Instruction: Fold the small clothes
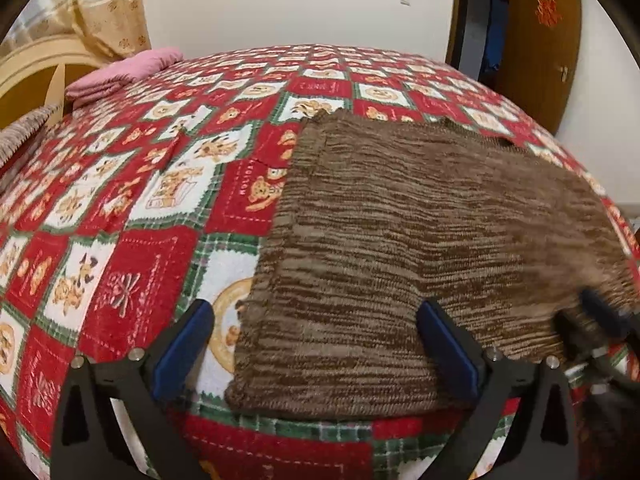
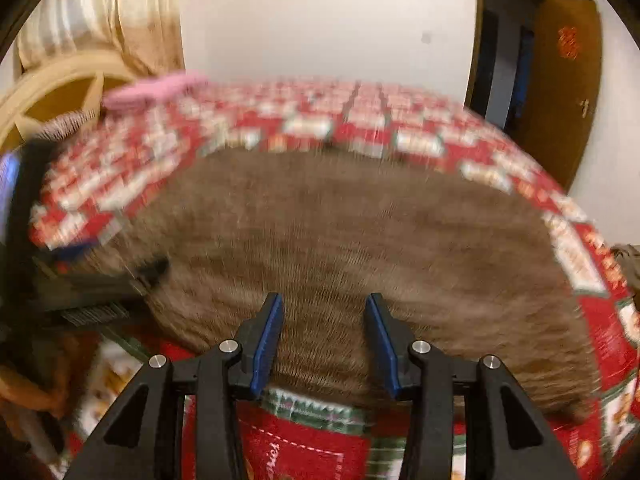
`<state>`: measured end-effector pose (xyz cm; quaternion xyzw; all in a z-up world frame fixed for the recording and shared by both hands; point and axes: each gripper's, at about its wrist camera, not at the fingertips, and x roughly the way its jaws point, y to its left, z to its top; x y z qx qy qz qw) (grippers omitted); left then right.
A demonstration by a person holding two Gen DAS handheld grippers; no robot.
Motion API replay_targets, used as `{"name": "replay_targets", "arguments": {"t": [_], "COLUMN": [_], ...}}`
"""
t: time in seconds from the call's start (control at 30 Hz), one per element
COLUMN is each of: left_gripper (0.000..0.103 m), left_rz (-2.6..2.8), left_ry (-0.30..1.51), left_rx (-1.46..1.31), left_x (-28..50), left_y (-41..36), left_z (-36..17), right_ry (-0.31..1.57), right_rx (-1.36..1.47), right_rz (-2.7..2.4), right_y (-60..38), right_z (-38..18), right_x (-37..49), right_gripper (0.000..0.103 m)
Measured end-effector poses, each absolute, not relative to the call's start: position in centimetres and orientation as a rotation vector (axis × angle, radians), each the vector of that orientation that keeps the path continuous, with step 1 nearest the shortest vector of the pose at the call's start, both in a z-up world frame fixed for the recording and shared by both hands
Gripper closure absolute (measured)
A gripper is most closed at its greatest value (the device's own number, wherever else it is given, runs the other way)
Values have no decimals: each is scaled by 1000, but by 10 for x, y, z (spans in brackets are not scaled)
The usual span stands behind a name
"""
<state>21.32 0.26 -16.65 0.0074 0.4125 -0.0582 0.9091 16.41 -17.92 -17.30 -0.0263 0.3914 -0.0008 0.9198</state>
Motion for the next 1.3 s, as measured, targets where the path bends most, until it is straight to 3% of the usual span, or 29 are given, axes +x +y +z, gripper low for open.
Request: {"name": "replay_targets", "arguments": {"t": [0.2, 0.5, 0.83, 0.87, 0.93, 1.1, 1.23, 1.3], "left_gripper": [0, 0, 0, 3, 19, 30, 27, 17], "left_rz": [11, -83, -150, -149, -177, -247, -277, -277], "left_ry": [775, 779, 746, 741, 732, 711, 693, 698], "left_rx": [-301, -487, -633, -647, -679, -644, -588, -609], "left_x": [175, 143, 182, 190, 195, 184, 173, 178], "left_y": [55, 40, 31, 35, 41, 52, 47, 46], "left_z": [-162, -161, -159, -158, -158, -168, -167, -167], "right_ry": [790, 775, 763, 762, 762, 761, 761, 761], "right_rx": [37, 55, 88, 90, 91, 97, 102, 103], "right_rz": [42, 57, 79, 80, 81, 86, 91, 92], "right_y": [-192, -193, -196, -196, -197, -197, -198, -198], "right_z": [-174, -172, -173, -173, -173, -174, -174, -174], "right_x": [162, 161, 157, 157, 157, 157, 157, 157], "right_gripper": [58, 57, 57, 57, 57, 57, 57, 57]}}
